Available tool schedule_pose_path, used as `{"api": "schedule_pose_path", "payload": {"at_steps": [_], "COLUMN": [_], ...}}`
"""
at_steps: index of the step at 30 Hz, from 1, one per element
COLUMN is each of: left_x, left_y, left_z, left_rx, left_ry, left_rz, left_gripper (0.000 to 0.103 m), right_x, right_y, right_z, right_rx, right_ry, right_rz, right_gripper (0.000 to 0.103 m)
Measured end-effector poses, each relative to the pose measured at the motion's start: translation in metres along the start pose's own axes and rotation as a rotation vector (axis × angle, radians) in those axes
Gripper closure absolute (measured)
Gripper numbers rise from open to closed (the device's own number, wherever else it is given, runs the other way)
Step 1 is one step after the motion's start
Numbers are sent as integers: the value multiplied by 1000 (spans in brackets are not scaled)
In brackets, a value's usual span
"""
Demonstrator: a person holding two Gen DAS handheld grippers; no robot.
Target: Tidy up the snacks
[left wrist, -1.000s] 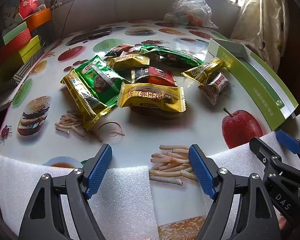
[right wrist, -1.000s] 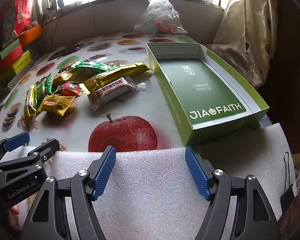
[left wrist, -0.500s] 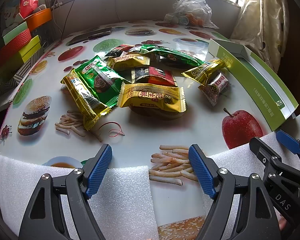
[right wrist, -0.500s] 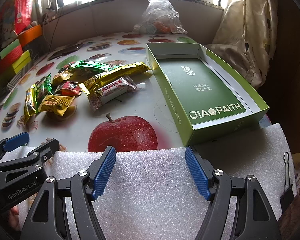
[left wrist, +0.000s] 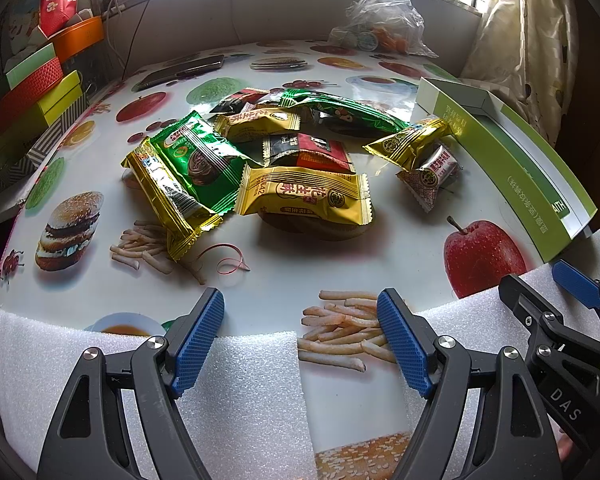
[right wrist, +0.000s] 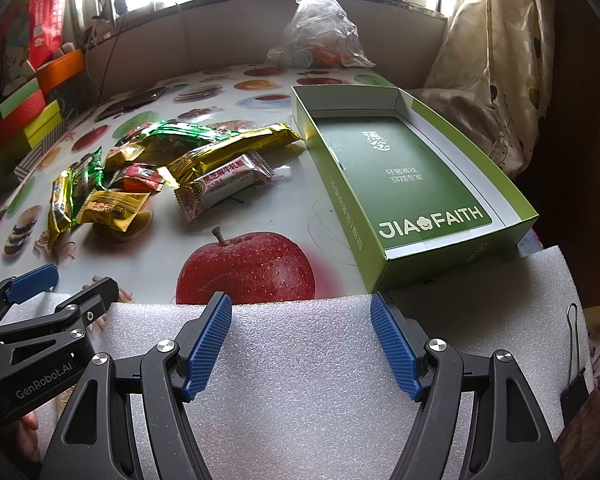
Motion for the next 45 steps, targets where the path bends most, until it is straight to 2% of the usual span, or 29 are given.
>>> {"api": "schedule_pose_path", "payload": {"at_steps": [29, 45], "left_x": [-1, 7], "left_y": [-3, -6], "left_z": [-2, 0], "left_rx": [15, 19], "left_ry": [6, 2], "left_rz": [-9, -3], "left_gripper": [24, 24], "right_x": [0, 7], "right_y": [0, -13], "right_z": [0, 1], "right_rx": [9, 4], "right_ry": [-2, -27], "right_rz": [6, 31], "right_gripper": [30, 31]}}
Point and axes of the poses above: each gripper's, at about its wrist camera, not at the fingertips, and z roughly against the way its jaws point, x to its left, y to its underside, the point moved 1 cm from there along -z, roughly the way its jaws point, and after that the axes turned 1 degree about -z, right-handed, at the moved point
